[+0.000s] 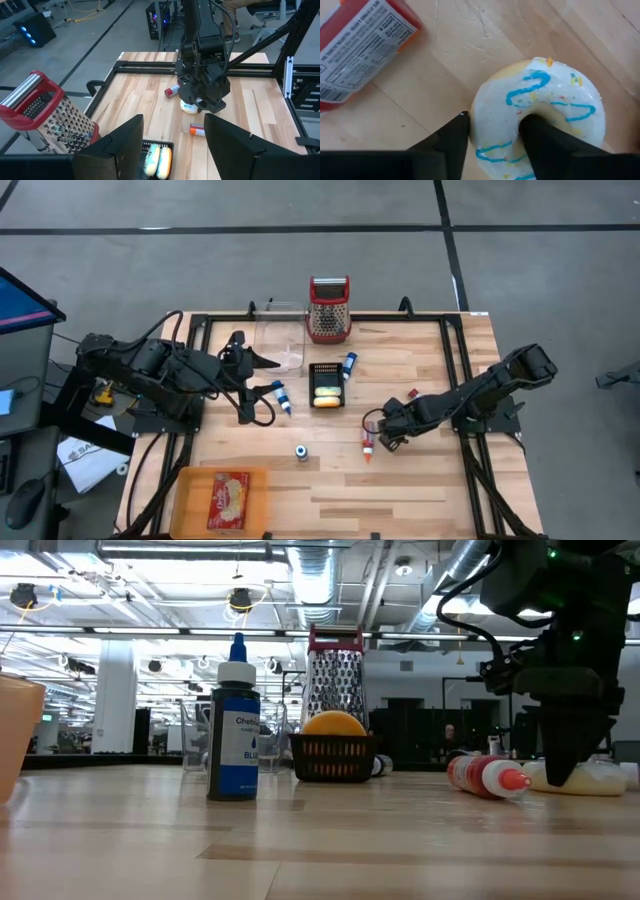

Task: Pick & Place Food Item
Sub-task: Put the white donut into the black bin

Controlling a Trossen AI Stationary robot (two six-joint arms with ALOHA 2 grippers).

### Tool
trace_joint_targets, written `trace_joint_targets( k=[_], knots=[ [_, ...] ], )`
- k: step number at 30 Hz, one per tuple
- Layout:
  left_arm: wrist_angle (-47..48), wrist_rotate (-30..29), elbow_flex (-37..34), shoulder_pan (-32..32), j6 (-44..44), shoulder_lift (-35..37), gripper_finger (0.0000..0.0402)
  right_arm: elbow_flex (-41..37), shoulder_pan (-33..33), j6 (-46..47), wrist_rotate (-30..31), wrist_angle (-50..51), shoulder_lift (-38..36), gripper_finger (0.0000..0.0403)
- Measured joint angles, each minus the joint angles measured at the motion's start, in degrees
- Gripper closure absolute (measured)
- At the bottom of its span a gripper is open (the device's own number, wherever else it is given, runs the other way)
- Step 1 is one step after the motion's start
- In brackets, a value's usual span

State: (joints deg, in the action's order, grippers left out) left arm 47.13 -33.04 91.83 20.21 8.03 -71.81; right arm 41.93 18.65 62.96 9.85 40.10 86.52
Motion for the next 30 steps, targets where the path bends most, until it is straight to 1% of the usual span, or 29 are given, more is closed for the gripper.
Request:
trace_joint_targets(
  k=[5, 10, 14, 17, 19, 22, 25, 27, 30],
  knots=[
    [0.0, 0.0, 0.0, 0.0, 0.0, 0.0, 0.0198, 0.5, 0.9, -0.7, -0.3, -0.4, -1.5, 0.028],
    [0.1, 0.0, 0.0, 0.0, 0.0, 0.0, 0.0198, 3.9, 1.0, -3.1, 0.7, 0.5, -5.1, 0.0296],
    [0.6, -0.2, 0.0, 0.0, 0.0, 0.0, 0.0198, 8.4, -1.4, -7.7, 2.1, 1.5, -8.5, 0.0298],
    [0.9, -0.4, 0.0, 0.0, 0.0, 0.0, 0.0198, 12.8, -5.7, -13.9, 1.8, 0.9, -9.7, 0.0298],
    [1.5, -1.5, 0.0, 0.0, 0.0, 0.0, 0.0198, 15.9, -9.9, -18.6, -0.6, -0.2, -9.5, 0.0298],
    [2.8, -2.4, 0.0, 0.0, 0.5, 0.0, 0.0198, 20.9, -17.1, -25.5, -7.0, -2.1, -7.1, 0.0298],
    [5.1, -3.1, 0.0, 0.0, 1.6, 0.0, 0.0198, 26.7, -23.4, -31.8, -14.3, -1.4, -2.2, 0.0298],
    [6.1, -3.3, 0.0, 0.0, 2.4, 0.0, 0.0198, 31.1, -26.3, -35.6, -18.7, 0.5, 1.9, 0.0298],
    [7.0, -3.5, 0.0, 0.0, 3.0, 0.0, 0.0198, 38.9, -28.3, -42.5, -21.4, 6.6, 9.3, 0.0298]
  ],
)
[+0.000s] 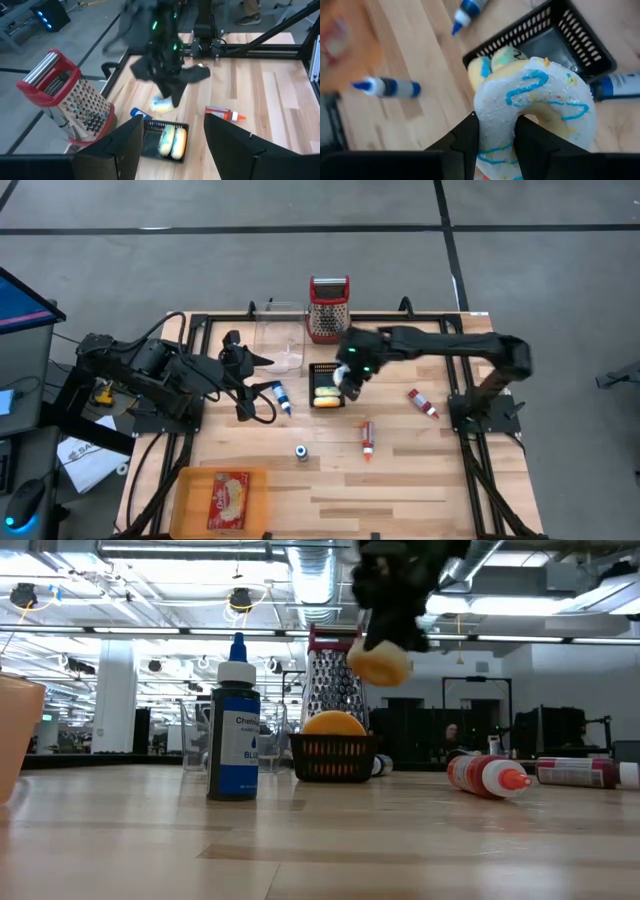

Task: Pick & Place Food Item
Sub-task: Put the white donut into the black bin

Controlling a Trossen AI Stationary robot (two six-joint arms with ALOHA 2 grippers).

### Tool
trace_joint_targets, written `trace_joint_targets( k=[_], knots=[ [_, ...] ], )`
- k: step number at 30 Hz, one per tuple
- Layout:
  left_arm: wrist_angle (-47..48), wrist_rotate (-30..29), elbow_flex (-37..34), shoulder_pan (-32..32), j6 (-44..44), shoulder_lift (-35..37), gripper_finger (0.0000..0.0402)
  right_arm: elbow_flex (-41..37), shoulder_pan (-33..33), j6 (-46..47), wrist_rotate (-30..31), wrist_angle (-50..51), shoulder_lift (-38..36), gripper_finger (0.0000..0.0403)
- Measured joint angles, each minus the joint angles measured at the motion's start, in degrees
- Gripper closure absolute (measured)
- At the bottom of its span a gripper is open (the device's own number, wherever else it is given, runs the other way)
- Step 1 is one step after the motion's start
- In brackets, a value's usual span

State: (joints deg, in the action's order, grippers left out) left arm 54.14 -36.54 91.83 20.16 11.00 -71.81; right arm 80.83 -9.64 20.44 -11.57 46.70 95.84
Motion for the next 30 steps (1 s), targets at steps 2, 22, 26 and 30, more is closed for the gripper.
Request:
trace_joint_targets(
  k=[2, 22, 26, 30],
  knots=[
    [0.5, 0.0, 0.0, 0.0, 0.0, 0.0, 0.0198, 5.5, -0.3, -4.6, -0.6, 4.8, 5.0, 0.0298],
    [-0.5, -0.6, -6.8, 1.7, 6.1, 2.6, 0.0198, 25.8, -7.2, -16.8, -5.0, 14.6, 25.4, 0.0298],
    [-2.4, -0.6, -9.0, 2.0, 7.0, 4.0, 0.0198, 25.8, -7.9, -17.0, -6.7, 14.8, 25.4, 0.0295],
    [-3.2, -0.6, -10.2, 2.0, 7.5, 5.4, 0.0198, 25.8, -8.1, -16.8, -7.7, 14.5, 25.4, 0.0276]
  ],
)
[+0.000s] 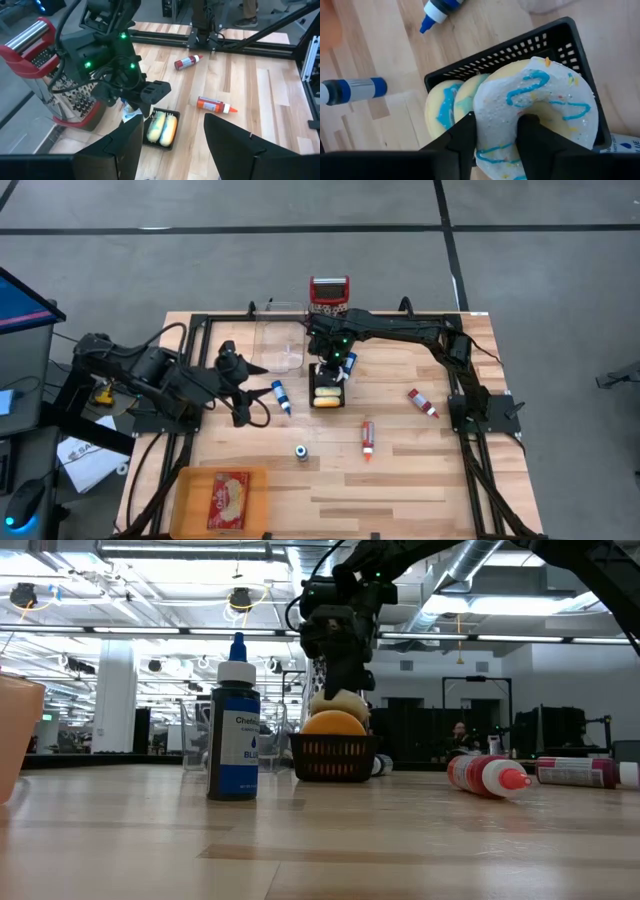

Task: Pick & Place Food Item
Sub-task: Put the white donut into the black bin, then put the orange food coloring bottle into the transparent bin

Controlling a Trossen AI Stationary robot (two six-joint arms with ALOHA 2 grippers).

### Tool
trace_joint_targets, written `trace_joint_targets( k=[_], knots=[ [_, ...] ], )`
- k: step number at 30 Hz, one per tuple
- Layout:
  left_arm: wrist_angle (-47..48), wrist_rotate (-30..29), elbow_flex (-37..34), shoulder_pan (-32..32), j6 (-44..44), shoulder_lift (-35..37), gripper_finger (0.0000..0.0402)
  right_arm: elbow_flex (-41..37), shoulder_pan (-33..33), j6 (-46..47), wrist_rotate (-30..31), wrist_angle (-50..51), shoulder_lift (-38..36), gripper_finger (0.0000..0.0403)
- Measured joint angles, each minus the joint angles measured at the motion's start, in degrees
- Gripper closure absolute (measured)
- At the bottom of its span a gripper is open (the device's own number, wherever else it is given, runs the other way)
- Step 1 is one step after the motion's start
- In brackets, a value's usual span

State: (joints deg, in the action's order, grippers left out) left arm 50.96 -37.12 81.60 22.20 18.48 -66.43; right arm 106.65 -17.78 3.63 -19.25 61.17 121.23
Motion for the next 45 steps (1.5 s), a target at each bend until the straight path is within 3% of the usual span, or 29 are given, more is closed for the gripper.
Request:
trace_joint_targets(
  k=[16, 27, 38, 41, 45],
  knots=[
    [-0.1, -0.1, 0.0, 0.0, -0.1, 0.8, 0.0198, 0.0, 0.0, 0.9, -0.6, -0.5, 0.0, 0.0215],
    [0.2, -0.2, 0.0, 0.0, -0.4, 0.8, 0.0198, -0.1, 1.1, 3.9, 1.8, 0.9, -1.0, 0.0222],
    [5.2, -0.2, 0.0, 1.2, 2.4, 0.8, 0.0198, -0.4, 12.7, 9.1, 13.2, 10.6, -8.8, 0.0225],
    [6.2, -0.2, 0.0, 1.9, 3.6, 0.8, 0.0198, -4.7, 17.0, 15.1, 16.5, 9.2, -14.0, 0.0226],
    [7.9, -0.2, 0.0, 2.9, 6.3, 0.8, 0.0198, -16.8, 22.3, 27.9, 19.9, 5.3, -22.7, 0.0226]
  ],
)
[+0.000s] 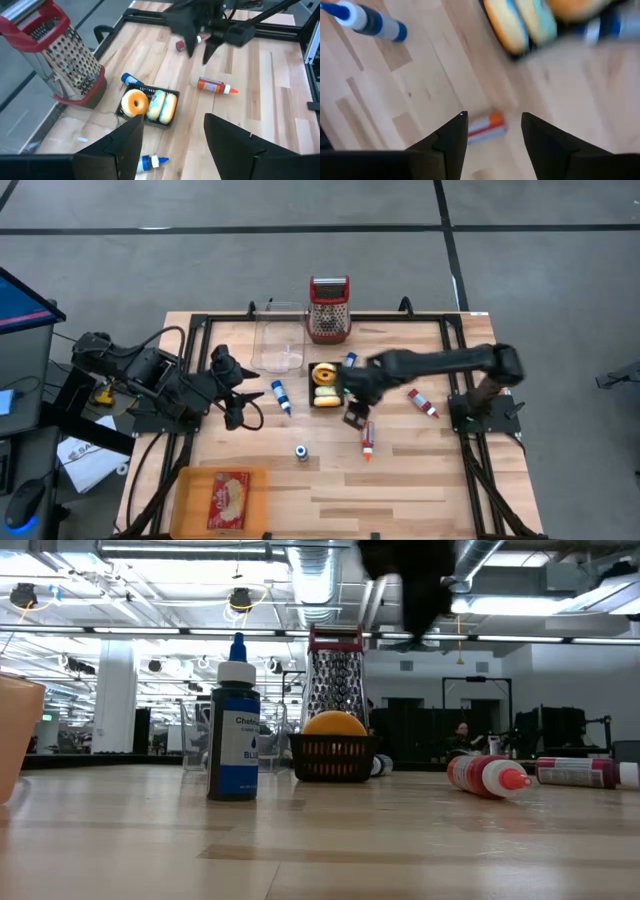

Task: Pick & Place Food Item
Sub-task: Put the orange food coloring bottle into the transparent bin

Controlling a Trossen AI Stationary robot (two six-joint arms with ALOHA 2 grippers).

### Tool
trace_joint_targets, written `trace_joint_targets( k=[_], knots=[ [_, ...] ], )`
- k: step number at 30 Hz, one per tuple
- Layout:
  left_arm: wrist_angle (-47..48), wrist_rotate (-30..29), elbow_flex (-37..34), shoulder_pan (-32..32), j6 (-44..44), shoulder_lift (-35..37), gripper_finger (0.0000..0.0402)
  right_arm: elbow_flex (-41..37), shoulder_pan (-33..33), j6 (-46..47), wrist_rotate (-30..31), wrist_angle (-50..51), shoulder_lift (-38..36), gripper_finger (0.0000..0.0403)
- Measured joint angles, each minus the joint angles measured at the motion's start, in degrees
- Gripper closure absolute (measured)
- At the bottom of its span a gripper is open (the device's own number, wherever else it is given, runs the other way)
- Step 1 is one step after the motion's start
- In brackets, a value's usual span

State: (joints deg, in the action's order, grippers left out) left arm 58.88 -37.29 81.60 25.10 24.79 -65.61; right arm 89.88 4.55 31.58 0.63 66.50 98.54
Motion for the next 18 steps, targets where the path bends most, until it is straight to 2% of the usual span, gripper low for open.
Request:
trace_joint_targets(
  k=[5, 9, 13, 15, 18],
  knots=[
    [0.3, 0.0, 0.0, 2.0, 3.2, 0.0, 0.0198, -20.3, 9.0, 27.2, 1.4, -13.8, -13.3, 0.0226],
    [0.2, 0.0, 0.0, 3.6, 6.9, 0.0, 0.0198, -30.6, 18.6, 47.4, 10.7, -26.0, -19.6, 0.0226],
    [0.2, 0.1, 0.0, 5.9, 9.5, 0.0, 0.0198, -31.0, 26.2, 59.3, 22.4, -27.8, -18.4, 0.0238],
    [0.2, 0.1, 0.0, 6.6, 10.2, 0.0, 0.0198, -29.6, 28.1, 61.7, 24.6, -27.8, -16.0, 0.0248],
    [0.3, 0.1, 0.0, 7.1, 10.2, 0.0, 0.0198, -26.4, 28.8, 64.5, 24.4, -27.7, -10.5, 0.0258]
  ],
)
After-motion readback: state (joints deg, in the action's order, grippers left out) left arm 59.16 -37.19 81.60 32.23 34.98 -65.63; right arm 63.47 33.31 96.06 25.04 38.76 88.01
